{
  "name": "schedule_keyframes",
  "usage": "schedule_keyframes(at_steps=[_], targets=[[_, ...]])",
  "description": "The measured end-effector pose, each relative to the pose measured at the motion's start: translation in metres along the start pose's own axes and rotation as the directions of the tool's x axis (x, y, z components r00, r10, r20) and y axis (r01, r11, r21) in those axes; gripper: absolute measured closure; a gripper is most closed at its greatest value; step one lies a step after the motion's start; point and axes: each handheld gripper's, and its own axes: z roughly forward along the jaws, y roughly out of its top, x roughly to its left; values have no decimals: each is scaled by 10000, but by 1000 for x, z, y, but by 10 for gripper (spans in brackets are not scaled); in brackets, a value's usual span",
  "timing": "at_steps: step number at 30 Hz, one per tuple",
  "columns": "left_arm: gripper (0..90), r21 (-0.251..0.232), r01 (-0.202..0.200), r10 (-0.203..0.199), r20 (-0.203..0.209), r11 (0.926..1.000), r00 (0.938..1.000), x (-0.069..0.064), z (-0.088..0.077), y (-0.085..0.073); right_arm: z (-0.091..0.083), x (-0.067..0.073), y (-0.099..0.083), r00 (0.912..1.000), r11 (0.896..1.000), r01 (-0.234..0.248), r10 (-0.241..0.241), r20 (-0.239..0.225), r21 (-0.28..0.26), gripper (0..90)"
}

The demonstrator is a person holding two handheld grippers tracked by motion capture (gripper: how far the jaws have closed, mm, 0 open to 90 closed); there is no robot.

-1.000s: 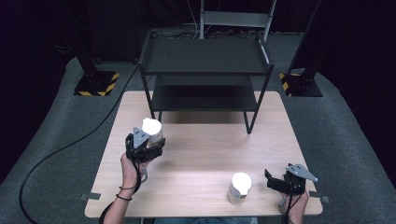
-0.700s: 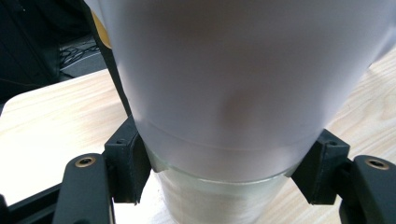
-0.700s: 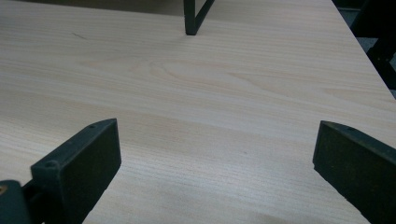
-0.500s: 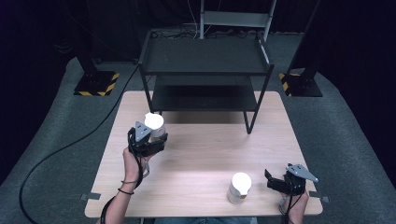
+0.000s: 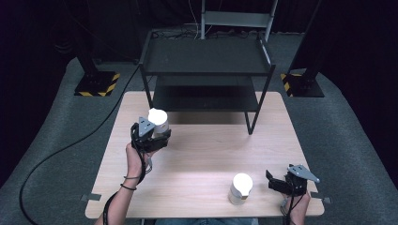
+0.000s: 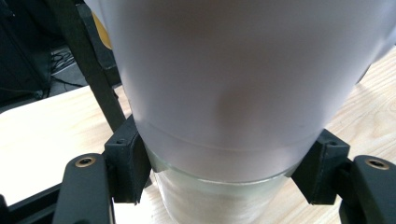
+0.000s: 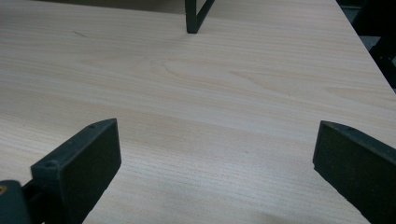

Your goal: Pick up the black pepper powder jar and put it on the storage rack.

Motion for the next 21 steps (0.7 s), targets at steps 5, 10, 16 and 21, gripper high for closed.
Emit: schedule_keyframes(at_steps=[5,10,16,21], targets=[[306,-59,-60,60,-10,10000,10000,1,1,9,0,0,0,10000,10000,-15,15,-4,-17,0],[306,-90,-107,107,-10,9999,9999,2,2,15,0,-1,0,10000,10000,-22,22,-18,-20,0],[306,-140,-141,141,40,9998,9999,3,4,22,0,-1,0,10000,10000,0,0,-30,-2,0],[306,-113,-226,227,63,9997,9997,2,7,29,0,0,0,10000,10000,-34,34,-2,-23,0]])
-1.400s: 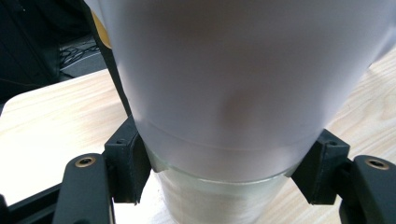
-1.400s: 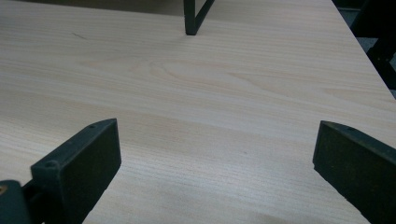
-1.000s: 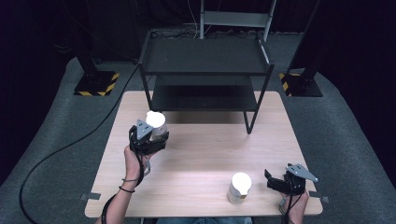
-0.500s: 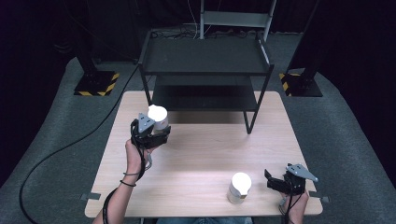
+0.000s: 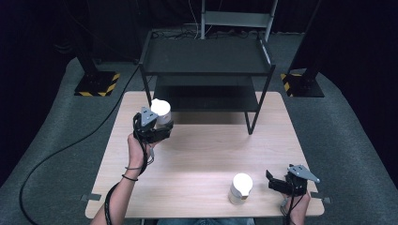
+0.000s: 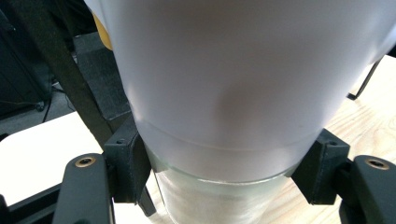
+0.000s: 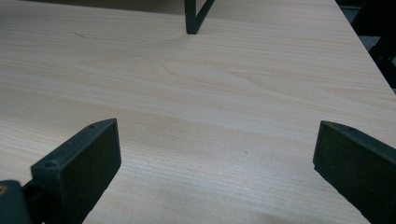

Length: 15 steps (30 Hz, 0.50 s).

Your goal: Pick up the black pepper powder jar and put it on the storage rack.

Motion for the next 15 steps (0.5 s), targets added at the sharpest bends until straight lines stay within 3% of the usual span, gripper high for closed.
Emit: schedule_keyframes(at_steps=[15], targets=[[306,-34,43,-42,76,10000,10000,1,7,12,0,0,1,10000,10000,21,-21,-9,32,0]])
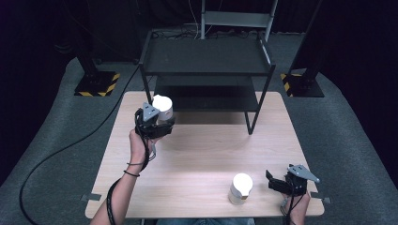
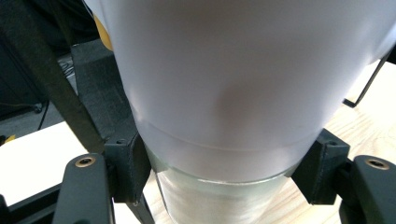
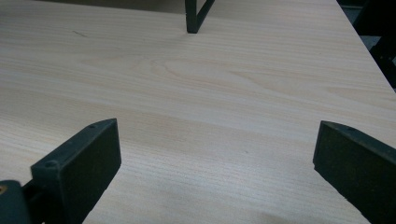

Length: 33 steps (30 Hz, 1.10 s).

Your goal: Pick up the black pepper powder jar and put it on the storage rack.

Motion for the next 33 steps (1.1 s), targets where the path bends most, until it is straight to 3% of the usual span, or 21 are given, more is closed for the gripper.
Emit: schedule_keyframes(at_steps=[33], targets=[[306,-85,112,-109,293,9999,9995,12,0,31,0,0,1,10000,10000,38,-38,-1,48,0]])
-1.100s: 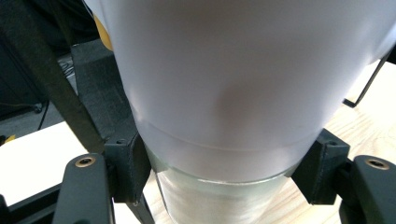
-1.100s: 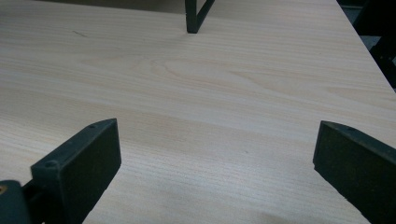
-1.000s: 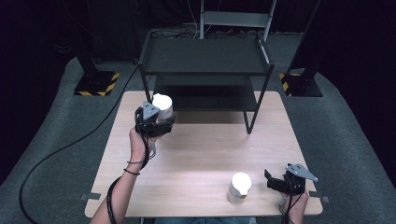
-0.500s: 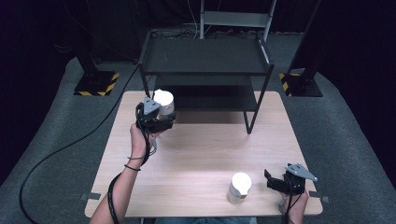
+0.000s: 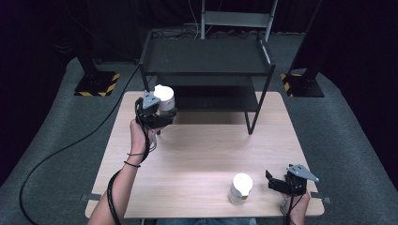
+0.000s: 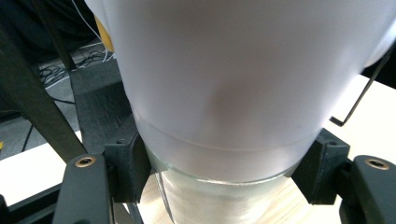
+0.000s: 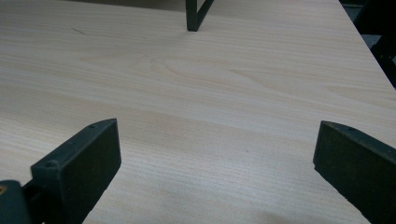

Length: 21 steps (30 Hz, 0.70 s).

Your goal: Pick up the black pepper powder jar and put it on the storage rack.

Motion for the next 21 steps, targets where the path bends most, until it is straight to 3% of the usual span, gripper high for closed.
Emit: schedule_keyframes(at_steps=[21], targets=[[306,-85,-67,68,43,9999,10000,5,-13,24,0,1,0,10000,10000,-11,11,61,4,0]])
